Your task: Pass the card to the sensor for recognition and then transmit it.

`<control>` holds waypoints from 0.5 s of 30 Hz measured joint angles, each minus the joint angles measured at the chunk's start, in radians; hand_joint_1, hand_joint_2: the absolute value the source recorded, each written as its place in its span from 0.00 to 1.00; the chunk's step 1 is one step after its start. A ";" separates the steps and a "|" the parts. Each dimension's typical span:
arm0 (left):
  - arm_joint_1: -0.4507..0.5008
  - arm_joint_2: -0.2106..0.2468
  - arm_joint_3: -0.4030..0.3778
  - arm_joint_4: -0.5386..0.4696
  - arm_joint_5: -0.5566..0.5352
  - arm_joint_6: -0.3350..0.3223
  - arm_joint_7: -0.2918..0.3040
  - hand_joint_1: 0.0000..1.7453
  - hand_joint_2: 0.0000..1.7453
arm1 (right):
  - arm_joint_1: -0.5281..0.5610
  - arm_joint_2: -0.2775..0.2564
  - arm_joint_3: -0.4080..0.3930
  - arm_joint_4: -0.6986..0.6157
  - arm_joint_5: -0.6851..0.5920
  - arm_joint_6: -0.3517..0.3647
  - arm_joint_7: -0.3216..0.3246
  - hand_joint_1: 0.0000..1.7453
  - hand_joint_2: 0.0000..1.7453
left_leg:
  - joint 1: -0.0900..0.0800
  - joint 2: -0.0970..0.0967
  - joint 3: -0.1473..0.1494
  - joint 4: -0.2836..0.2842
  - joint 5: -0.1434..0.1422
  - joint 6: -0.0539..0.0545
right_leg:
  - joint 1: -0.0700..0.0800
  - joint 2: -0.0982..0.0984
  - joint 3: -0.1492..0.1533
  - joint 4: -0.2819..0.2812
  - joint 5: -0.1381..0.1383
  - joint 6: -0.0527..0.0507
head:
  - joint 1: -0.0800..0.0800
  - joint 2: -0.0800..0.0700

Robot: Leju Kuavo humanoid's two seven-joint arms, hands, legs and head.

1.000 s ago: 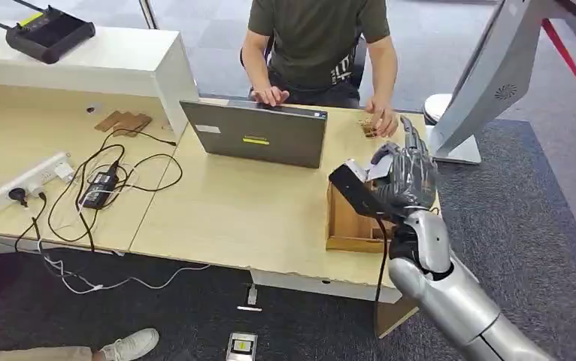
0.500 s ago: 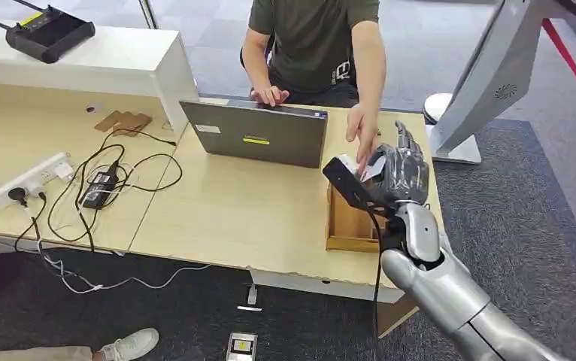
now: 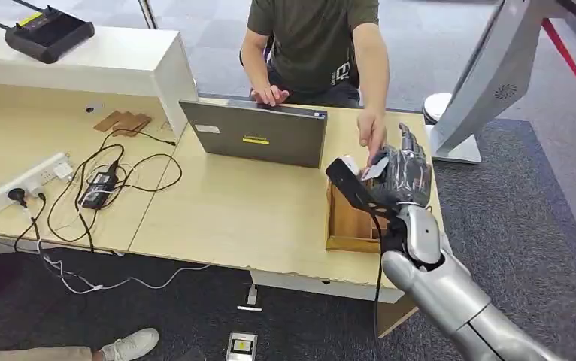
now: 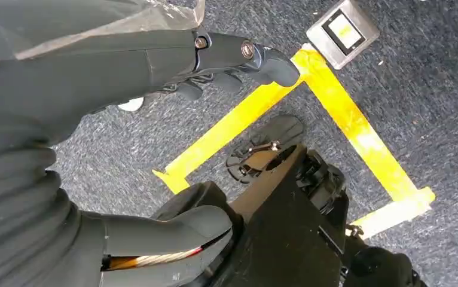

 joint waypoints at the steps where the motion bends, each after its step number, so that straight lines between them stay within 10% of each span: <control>1: 0.000 0.000 0.000 0.000 0.001 0.000 -0.001 0.00 1.00 | 0.005 0.001 -0.003 0.000 0.014 -0.016 0.000 0.00 1.00 | 0.000 0.000 0.000 0.000 0.000 0.000 | 0.000 0.000 0.000 0.000 0.000 0.000 | 0.000 0.000; 15: 0.018 0.007 0.000 0.004 0.019 0.029 -0.025 0.00 1.00 | 0.120 -0.006 -0.095 -0.124 0.222 -0.231 -0.093 0.00 1.00 | 0.000 0.000 0.000 0.000 0.000 0.000 | 0.000 0.000 0.000 0.000 0.000 0.000 | 0.000 0.000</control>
